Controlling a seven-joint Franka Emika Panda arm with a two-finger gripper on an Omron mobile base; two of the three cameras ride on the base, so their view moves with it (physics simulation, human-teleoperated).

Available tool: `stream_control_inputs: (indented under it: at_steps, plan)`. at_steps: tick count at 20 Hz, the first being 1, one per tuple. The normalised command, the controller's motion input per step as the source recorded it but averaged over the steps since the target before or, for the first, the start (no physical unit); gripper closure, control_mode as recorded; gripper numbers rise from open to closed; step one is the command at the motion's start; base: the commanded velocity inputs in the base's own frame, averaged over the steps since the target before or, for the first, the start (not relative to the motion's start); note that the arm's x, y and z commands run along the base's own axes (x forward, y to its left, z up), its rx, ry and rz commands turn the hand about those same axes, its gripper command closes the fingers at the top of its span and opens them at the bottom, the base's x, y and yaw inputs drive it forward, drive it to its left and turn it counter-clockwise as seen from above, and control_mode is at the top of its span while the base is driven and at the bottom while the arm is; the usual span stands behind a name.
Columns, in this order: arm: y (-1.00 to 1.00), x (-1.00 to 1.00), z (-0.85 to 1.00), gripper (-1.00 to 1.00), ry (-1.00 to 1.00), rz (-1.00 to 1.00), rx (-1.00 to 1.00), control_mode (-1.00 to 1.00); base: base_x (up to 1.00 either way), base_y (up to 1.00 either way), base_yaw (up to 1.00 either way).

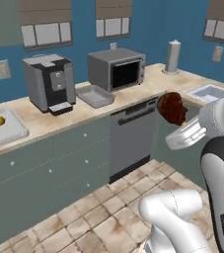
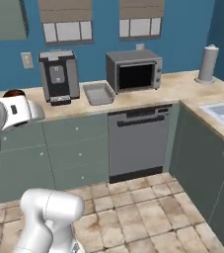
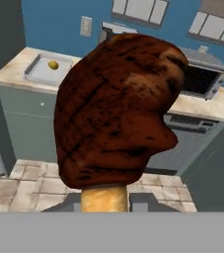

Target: Place one lemon and one steak in each tupperware on the nearby counter, to pack two identical lunches.

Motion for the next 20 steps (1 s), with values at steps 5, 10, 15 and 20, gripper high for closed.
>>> stream_control_inputs:
  at_steps: [5, 10, 15, 20]
  plan:
    - [0.0, 0.0, 0.0, 1.0, 0.0, 0.0, 0.0, 1.0, 0.34, 0.51, 0.66]
    - [0.0, 0.0, 0.0, 1.0, 0.0, 0.0, 0.0, 1.0, 0.67, 0.39, 0.6]
    - [0.0, 0.0, 0.0, 1.0, 0.0, 0.0, 0.0, 1.0, 1.0, 0.05, 0.45]
    - [0.0, 0.0, 0.0, 1.0, 0.0, 0.0, 0.0, 1.0, 0.9, -0.02, 0.27]
